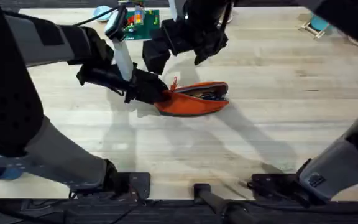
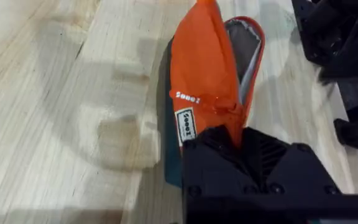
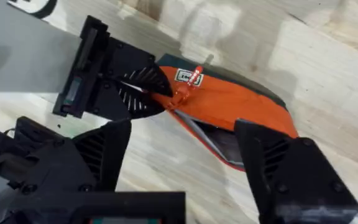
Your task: Unzip the bag, pick up the pens from the table one at a time and place them inside, then zip the bag closed.
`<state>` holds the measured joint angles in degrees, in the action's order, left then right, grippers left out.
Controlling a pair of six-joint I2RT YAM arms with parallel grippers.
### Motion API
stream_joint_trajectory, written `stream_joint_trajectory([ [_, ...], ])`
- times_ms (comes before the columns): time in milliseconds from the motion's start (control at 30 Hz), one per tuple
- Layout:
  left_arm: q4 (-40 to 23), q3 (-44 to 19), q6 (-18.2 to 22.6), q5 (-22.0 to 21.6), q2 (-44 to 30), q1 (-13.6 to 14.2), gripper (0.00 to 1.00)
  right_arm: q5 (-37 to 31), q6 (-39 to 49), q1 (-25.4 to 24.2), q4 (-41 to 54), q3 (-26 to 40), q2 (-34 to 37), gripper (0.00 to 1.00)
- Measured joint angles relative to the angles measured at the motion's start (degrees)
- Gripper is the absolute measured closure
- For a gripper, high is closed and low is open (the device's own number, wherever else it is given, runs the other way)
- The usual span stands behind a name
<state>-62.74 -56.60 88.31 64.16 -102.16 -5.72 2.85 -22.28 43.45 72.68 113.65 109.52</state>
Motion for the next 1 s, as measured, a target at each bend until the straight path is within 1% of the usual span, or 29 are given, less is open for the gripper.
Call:
stream_joint_trajectory([
  [333,0.0,0.0,0.0,0.0,0.0,0.0,0.958,0.1,0.0,0.0,-0.1,0.0,3.6,0.007],
  [533,0.0,0.0,0.0,0.0,0.0,0.0,0.958,1.1,-0.3,0.0,-0.5,0.0,5.6,0.029],
  [1000,0.0,0.0,0.0,0.0,0.0,0.0,0.958,1.5,-2.2,0.0,-0.8,0.0,10.3,0.032],
])
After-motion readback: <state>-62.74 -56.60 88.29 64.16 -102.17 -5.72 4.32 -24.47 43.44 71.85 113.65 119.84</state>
